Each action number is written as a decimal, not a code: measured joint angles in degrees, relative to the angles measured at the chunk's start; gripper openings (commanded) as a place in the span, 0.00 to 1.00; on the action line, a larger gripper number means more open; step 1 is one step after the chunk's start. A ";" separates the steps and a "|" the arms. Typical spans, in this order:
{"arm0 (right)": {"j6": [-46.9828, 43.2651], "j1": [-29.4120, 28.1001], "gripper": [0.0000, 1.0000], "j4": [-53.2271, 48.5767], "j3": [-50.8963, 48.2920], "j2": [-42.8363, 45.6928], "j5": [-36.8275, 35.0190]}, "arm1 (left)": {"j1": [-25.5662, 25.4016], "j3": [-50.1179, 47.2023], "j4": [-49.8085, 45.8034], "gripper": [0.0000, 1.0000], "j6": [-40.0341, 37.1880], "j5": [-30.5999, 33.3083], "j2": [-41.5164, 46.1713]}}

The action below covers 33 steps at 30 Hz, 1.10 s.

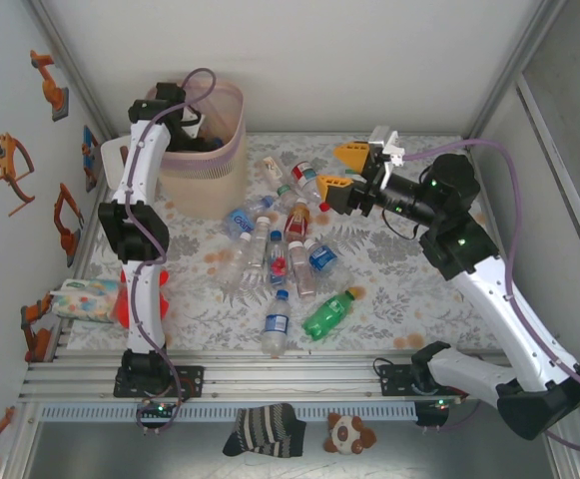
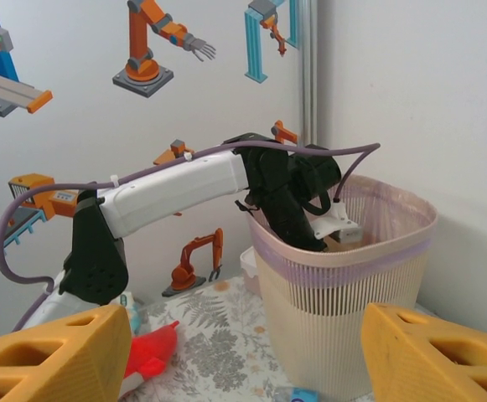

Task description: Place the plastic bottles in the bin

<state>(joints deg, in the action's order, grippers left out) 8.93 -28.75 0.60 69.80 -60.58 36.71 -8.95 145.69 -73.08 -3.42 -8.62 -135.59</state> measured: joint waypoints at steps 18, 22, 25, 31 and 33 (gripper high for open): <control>-0.04 0.00 0.71 -0.74 -0.35 1.29 -1.99 | 0.00 0.17 2.25 0.82 0.44 -2.36 8.22; -0.04 0.00 0.69 -4.28 0.90 0.35 -5.09 | 0.00 0.17 2.78 0.82 0.50 -3.30 9.97; 0.13 0.00 0.69 -8.61 3.93 -2.45 -9.64 | 0.00 -0.15 3.32 0.82 0.76 -4.02 11.67; 3.08 0.28 0.68 -18.91 11.76 -10.32 -22.93 | 0.00 -3.72 5.42 0.81 1.38 -5.25 18.67; 4.04 0.87 0.67 -21.81 13.77 -13.29 -25.75 | 0.00 -6.73 6.86 0.82 1.57 -5.62 22.27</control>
<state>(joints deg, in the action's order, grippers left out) 12.97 -27.88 -21.21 83.57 -73.87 10.96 -8.95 138.96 -66.22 -1.85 -14.24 -113.32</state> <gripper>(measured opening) 0.679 0.816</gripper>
